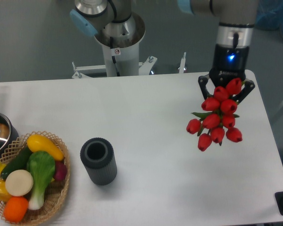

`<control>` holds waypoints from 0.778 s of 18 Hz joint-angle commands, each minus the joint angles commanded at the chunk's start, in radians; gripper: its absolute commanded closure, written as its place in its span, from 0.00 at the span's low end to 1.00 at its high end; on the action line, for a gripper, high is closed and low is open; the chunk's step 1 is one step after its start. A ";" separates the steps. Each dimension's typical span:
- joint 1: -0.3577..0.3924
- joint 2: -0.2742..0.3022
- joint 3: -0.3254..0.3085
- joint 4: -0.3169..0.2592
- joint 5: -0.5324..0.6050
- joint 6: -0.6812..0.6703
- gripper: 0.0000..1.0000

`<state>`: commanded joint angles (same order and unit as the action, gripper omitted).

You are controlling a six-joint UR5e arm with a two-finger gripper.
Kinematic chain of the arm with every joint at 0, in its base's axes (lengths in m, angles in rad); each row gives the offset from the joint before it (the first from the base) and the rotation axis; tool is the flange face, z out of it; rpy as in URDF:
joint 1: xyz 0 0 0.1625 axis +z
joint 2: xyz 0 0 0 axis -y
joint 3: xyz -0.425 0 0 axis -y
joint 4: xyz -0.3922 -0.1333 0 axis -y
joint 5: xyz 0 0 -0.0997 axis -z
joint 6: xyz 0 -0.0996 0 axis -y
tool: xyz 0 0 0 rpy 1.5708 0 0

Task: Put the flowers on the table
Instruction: 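Lower the held tulips toward the table beside the black vase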

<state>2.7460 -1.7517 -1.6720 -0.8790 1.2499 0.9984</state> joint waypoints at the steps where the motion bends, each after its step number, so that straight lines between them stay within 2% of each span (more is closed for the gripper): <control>1: -0.015 -0.012 -0.002 0.000 0.035 0.014 0.72; 8: -0.127 -0.104 -0.015 -0.015 0.285 0.075 0.72; 14: -0.140 -0.158 -0.020 -0.058 0.310 0.092 0.72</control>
<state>2.6062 -1.9097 -1.6920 -0.9372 1.5601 1.0907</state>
